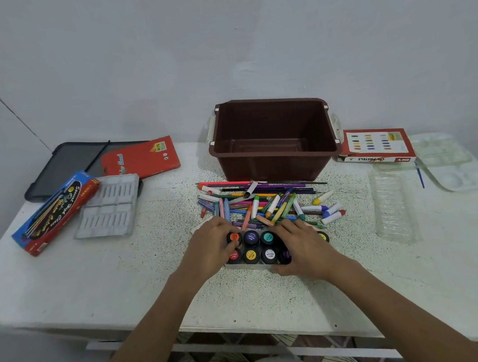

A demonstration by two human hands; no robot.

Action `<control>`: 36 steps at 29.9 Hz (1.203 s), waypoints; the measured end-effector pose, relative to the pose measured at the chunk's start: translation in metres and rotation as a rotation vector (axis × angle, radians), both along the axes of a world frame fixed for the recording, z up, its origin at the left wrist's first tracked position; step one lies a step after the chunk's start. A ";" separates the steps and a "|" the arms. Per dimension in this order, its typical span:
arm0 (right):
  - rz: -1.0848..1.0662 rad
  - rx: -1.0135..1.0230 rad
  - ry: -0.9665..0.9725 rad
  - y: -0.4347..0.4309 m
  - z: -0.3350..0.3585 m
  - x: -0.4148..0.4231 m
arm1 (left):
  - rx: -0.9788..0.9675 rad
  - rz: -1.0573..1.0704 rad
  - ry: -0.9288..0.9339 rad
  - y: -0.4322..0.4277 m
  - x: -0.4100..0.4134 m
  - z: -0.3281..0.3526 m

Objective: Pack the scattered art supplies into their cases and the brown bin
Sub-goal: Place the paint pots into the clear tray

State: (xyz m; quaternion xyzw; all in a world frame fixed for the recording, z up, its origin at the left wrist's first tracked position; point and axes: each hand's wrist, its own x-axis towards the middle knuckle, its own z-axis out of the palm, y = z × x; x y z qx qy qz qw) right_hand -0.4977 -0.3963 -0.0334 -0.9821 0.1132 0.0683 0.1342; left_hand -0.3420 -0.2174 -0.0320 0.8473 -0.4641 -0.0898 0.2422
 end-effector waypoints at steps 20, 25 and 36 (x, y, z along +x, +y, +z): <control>0.117 0.046 -0.172 0.021 0.017 0.038 | -0.207 -0.135 -0.187 0.030 -0.005 -0.033; 0.121 0.059 -0.190 0.021 0.015 0.041 | -0.195 -0.152 -0.200 0.031 -0.003 -0.036; 0.034 0.170 -0.205 0.025 0.009 0.043 | -0.206 -0.157 -0.195 0.030 0.000 -0.037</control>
